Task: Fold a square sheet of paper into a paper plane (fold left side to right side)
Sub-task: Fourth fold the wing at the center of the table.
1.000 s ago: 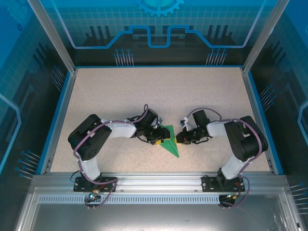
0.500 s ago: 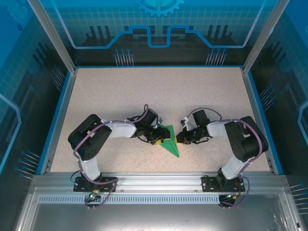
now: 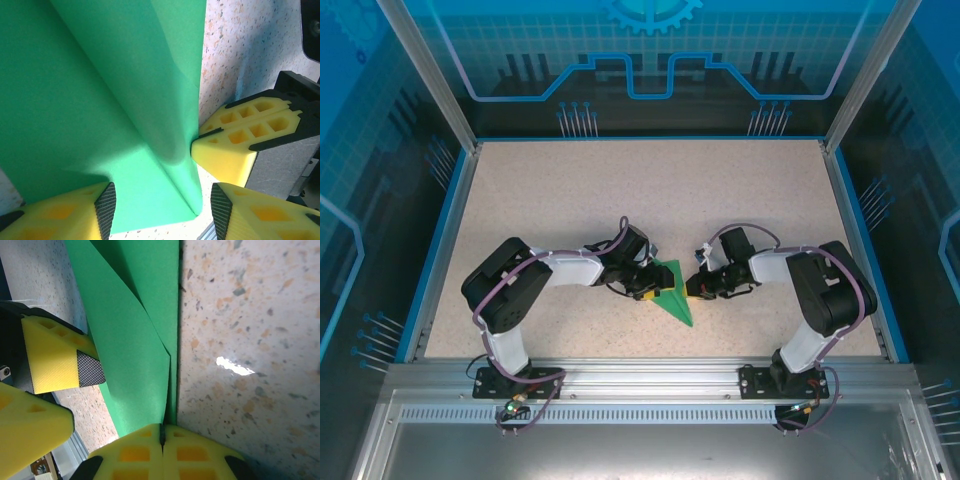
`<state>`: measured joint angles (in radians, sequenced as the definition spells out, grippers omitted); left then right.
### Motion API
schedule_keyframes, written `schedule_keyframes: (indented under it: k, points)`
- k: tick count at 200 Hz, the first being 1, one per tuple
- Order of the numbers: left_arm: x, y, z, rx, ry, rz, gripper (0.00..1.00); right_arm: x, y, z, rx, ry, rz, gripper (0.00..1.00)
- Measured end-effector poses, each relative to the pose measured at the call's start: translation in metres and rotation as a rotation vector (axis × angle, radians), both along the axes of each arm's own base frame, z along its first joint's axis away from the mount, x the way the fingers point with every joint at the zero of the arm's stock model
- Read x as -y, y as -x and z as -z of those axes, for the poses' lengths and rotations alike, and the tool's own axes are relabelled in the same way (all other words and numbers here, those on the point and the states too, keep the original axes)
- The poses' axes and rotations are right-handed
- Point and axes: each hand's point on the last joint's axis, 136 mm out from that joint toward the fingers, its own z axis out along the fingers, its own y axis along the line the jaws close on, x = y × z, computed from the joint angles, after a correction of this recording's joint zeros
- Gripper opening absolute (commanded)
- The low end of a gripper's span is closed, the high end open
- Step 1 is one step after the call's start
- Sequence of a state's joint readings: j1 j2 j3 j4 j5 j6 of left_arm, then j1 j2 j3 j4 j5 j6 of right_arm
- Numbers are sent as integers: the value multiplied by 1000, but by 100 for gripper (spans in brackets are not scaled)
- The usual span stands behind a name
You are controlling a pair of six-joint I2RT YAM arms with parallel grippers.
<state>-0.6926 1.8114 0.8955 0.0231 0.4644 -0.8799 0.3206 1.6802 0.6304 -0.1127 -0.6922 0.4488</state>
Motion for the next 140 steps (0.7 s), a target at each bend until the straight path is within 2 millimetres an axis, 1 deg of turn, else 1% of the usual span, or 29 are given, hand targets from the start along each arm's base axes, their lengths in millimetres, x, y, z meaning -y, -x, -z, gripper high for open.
schedule_keyframes:
  k: [27,53,89,106,118,140]
  points:
    - [-3,0,-1,26,-30,8,57,0,0,0,-7,4,2,1]
    - [-7,-2,-7,45,-61,11,49,0,0,0,-9,7,1,1]
    - [6,-14,-27,91,-21,29,33,-1,0,0,-11,23,-4,1]
    - [15,-20,-34,105,10,45,28,-2,1,0,-11,27,-7,1]
    - [21,-23,-33,99,22,53,26,-2,1,0,-10,30,-8,1]
    - [27,-26,-25,80,29,65,26,-2,1,0,-12,34,-10,1]
